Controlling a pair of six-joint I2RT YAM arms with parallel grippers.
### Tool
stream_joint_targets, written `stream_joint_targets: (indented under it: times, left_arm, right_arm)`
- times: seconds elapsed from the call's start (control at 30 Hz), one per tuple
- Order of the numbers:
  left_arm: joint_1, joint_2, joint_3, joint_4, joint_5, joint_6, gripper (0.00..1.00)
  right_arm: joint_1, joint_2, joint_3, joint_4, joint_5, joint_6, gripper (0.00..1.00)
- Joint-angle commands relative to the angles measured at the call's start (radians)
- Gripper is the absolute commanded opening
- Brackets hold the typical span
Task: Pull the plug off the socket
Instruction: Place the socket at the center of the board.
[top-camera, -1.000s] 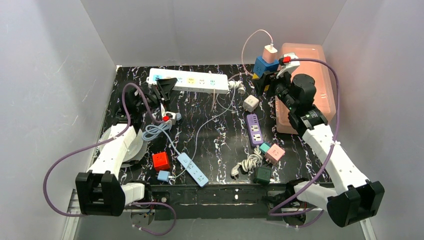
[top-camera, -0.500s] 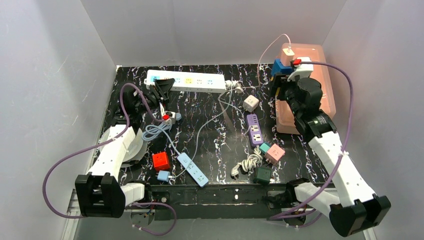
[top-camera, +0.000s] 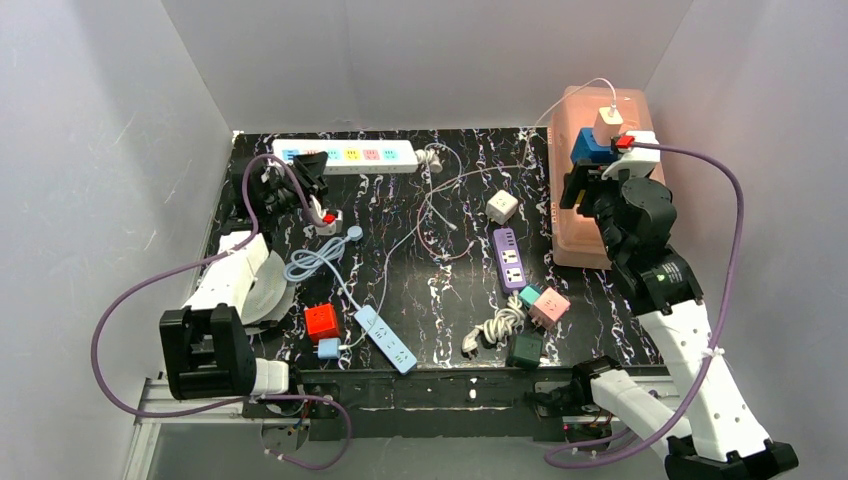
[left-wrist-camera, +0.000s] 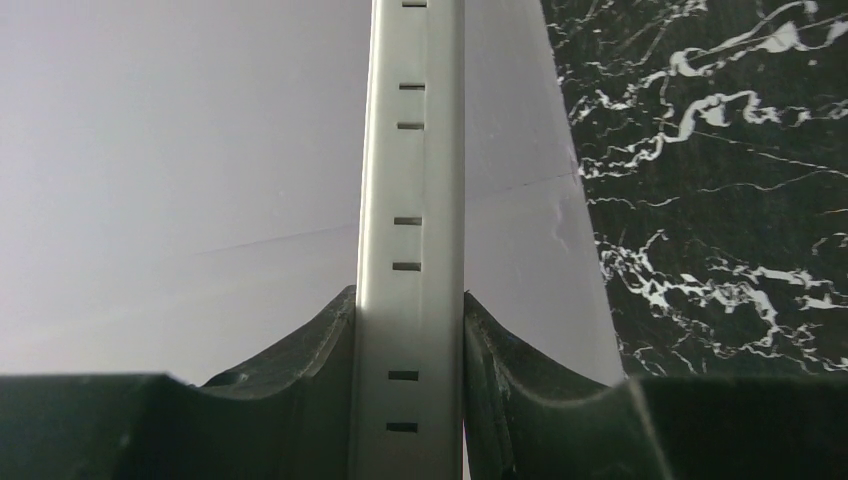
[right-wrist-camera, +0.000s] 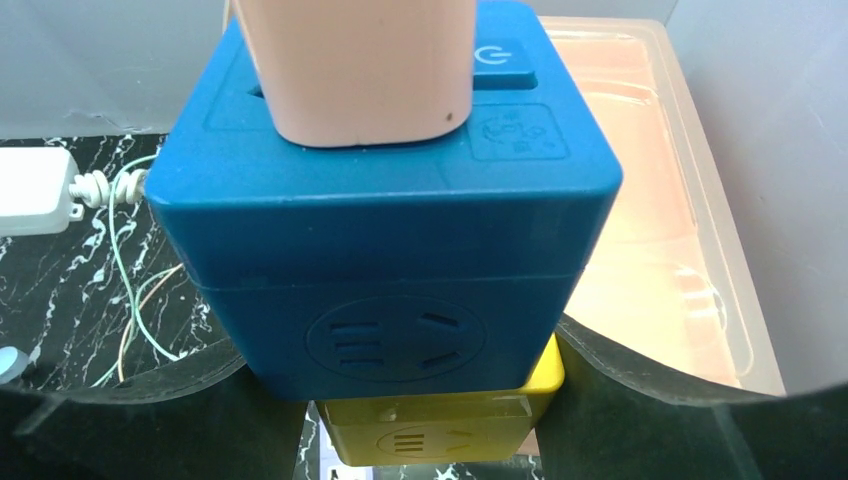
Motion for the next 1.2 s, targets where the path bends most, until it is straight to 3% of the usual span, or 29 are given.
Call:
stream_joint_targets:
  times: [0.0,0.5,0.77,0.9,0.93,1.0,1.03,1.17]
  left_arm:
    - [-0.001,0.013,-0.032,0.105,0.028,0.089,0.0]
    - [0.005,0.104,-0.228,0.024,0.046,0.391,0.0]
    - [0.004,0.163,-0.355,0.017,0.04,0.529,0.03]
    - [0.004,0.271,-0.349,0.066,-0.054,0.573,0.17]
    - [0.004,0.297,-0.343,0.094,-0.074,0.565,0.24]
    - [0.002,0.333,-0.325,0.128,-0.112,0.547,0.59]
    - [0.004,0.343,-0.32,0.148,-0.119,0.53,0.71]
    - [0.004,0.324,-0.317,0.163,-0.118,0.463,0.98]
  right_arm:
    - [-0.003,-0.055,0.079,0.034,0.07,-0.014,0.01]
    - [-0.003,-0.139,0.192,-0.027,0.107,-0.032,0.01]
    - [-0.003,-0.128,0.192,-0.076,0.033,0.007,0.01]
    - [-0.003,-0.121,0.149,-0.082,-0.069,0.048,0.01]
    - [-0.003,-0.116,0.143,-0.087,-0.111,0.049,0.01]
    - [-0.003,-0.105,0.138,-0.103,-0.197,0.05,0.01]
    - [-0.003,-0.101,0.138,-0.11,-0.237,0.054,0.01]
    - [-0.001,-0.093,0.12,-0.107,-0.389,0.079,0.01]
